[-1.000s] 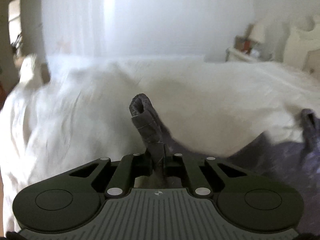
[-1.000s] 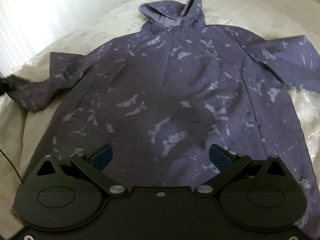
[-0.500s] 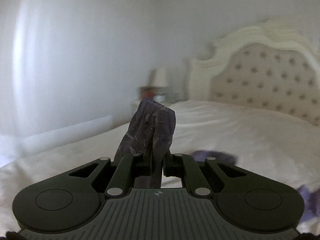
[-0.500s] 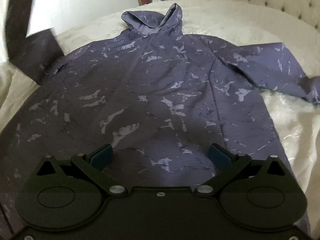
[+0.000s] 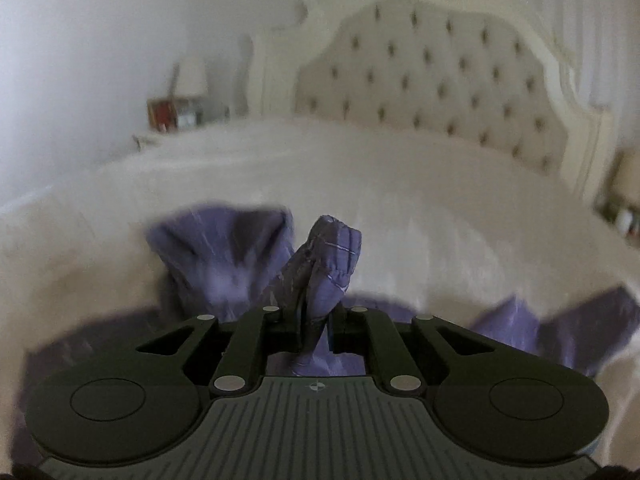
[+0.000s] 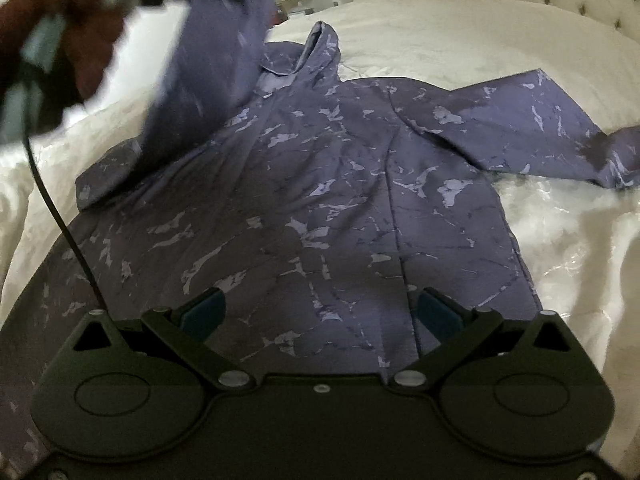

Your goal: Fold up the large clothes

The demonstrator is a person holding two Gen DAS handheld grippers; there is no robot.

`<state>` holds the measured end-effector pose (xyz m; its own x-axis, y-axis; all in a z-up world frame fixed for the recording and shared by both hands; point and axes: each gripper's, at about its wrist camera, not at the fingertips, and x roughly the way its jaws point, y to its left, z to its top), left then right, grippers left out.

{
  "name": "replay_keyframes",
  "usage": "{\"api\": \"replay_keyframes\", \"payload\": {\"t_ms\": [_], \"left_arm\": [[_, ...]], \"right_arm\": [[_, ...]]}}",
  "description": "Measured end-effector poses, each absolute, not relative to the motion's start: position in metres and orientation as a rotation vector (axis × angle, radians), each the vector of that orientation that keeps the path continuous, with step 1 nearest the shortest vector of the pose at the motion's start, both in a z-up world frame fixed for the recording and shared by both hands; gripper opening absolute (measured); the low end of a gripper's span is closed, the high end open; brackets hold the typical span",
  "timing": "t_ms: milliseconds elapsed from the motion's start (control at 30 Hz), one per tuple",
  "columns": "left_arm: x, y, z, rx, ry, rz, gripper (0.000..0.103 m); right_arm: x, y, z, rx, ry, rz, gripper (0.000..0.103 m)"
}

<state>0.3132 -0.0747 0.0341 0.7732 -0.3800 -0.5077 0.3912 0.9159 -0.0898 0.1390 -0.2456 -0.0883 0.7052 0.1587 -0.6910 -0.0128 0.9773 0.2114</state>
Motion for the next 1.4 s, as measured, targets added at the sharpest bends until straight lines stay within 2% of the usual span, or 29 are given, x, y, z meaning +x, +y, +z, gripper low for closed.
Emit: {"api": "replay_keyframes", "payload": {"t_ms": [33,67,100,167,367,567,933,1167,1400], "left_arm": [[0.313,-0.077,0.027,0.025,0.576,-0.423,0.016],[0.31,-0.08,0.02,0.024,0.607,-0.431,0.026],[0.311,-0.081,0.015,0.02,0.635,-0.444,0.031],[0.309,-0.085,0.003,0.019,0.675,-0.465,0.049],[0.306,-0.084,-0.006,0.02,0.696,-0.49,0.077],[0.303,-0.084,-0.008,0.057,0.667,-0.511,0.086],[0.299,-0.1,-0.009,0.046,0.656,-0.594,0.093],[0.291,-0.088,-0.007,0.043,0.631,-0.595,0.093],[0.304,-0.04,-0.027,0.058,0.67,-0.409,0.093]], "right_arm": [[0.14,-0.246,-0.089,0.2,0.787,0.096,0.102],[0.14,-0.247,-0.09,0.2,0.791,0.097,0.102],[0.141,-0.246,-0.09,0.199,0.795,0.097,0.102],[0.141,-0.245,-0.092,0.191,0.802,0.098,0.102],[0.142,-0.243,-0.096,0.176,0.811,0.098,0.102],[0.142,-0.242,-0.098,0.164,0.817,0.097,0.103],[0.143,-0.239,-0.101,0.141,0.824,0.097,0.103],[0.143,-0.237,-0.104,0.115,0.829,0.091,0.103],[0.142,-0.235,-0.108,0.093,0.827,0.092,0.103]]}}
